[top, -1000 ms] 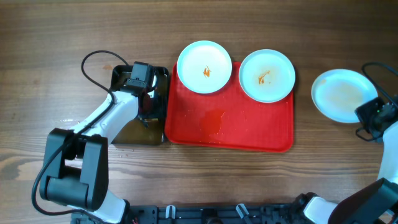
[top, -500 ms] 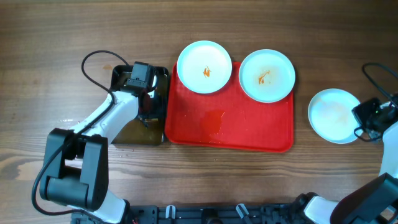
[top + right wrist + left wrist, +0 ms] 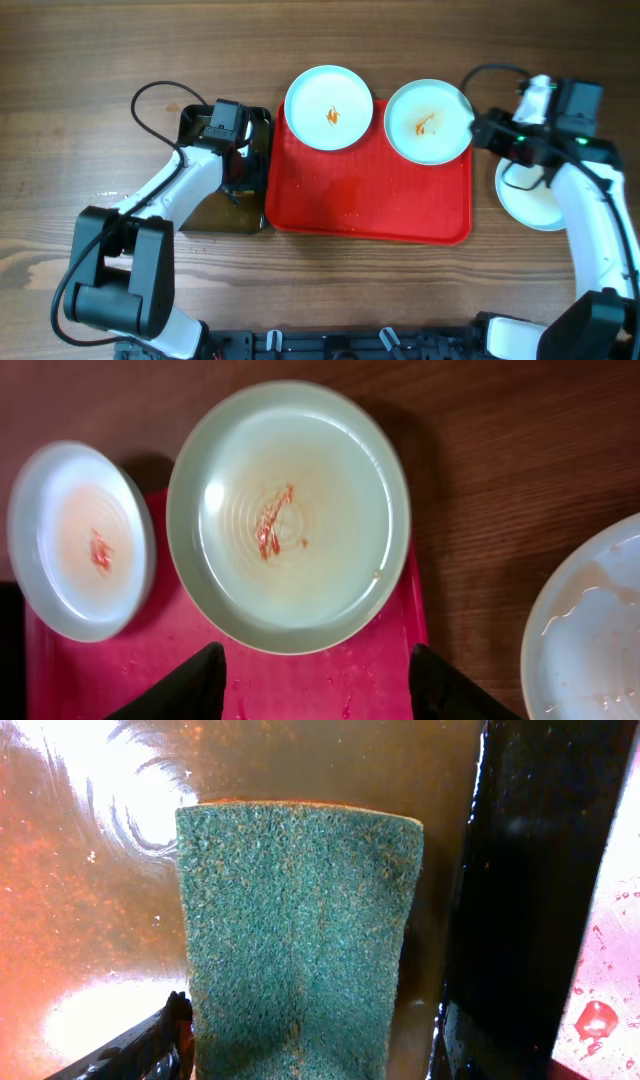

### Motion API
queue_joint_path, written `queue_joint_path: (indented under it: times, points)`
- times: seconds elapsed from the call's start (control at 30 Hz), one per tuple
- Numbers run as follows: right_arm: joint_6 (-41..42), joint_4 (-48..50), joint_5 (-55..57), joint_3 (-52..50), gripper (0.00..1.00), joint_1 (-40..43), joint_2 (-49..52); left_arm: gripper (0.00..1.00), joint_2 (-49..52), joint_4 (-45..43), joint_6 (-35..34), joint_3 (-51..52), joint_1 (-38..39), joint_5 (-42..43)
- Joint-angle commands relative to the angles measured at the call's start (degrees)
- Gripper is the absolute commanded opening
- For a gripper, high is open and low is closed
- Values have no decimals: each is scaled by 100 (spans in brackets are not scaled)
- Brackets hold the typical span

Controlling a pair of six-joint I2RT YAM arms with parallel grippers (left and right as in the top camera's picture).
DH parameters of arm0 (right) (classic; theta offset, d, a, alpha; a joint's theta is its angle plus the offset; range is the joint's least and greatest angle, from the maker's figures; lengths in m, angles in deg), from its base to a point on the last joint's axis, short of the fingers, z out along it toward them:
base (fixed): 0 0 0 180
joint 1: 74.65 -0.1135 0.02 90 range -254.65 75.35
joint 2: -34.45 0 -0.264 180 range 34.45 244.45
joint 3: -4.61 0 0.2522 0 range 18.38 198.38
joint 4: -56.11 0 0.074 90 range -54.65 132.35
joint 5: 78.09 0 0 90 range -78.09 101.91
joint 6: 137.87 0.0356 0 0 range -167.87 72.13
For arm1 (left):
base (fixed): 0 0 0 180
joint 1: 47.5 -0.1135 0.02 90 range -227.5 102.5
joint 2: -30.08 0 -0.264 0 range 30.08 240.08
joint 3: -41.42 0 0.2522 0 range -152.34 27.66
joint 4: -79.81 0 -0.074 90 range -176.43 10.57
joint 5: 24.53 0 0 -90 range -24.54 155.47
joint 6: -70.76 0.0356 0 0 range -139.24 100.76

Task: Clean dirty plates on tray and stack at the side
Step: 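Move the right gripper back and pull the upper-right plate down, then scrub the moved plate with the sponge in the left gripper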

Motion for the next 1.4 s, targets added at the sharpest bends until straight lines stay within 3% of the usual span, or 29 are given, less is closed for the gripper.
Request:
queue_joint_path:
  times: [0.0,0.23,0.37,0.47,0.5,0.77,1.0,1.13,1.2,1.33,1.37]
  points:
    - [551,-46,931,74,59,-570,522,77,-133,-15,-59,-11,2,74]
    - [1993,111,970,72,57,-695,1878,77,-133,-15,-57,-11,2,74]
    - [2046,76,824,72,28,-695,2116,77,-133,-17,-59,-11,2,74]
    - [2015,-251,831,72,14,-695,2116,77,-133,-20,-59,-11,2,74]
    - [1891,-422,828,72,4,-695,2116,77,-133,-17,-59,-11,2,74]
    - [973,-1471,581,72,4,-892,2114,77,-133,-39,-59,-11,2,74]
    - [1019,-1504,581,72,4,-1539,2114,79,-125,-350,-57,-9,2,72]
    - [1016,-1482,581,72,4,-1558,2114,75,-61,-610,-57,-9,2,72]
    - [1014,-1480,581,72,4,-1558,2114,70,63,-573,-85,-9,2,72]
    - [1010,-1464,584,72,4,-1558,2114,39,192,-463,-184,13,2,72]
    - [1003,-1464,581,72,4,-1558,2114,36,192,-463,-184,13,2,72]
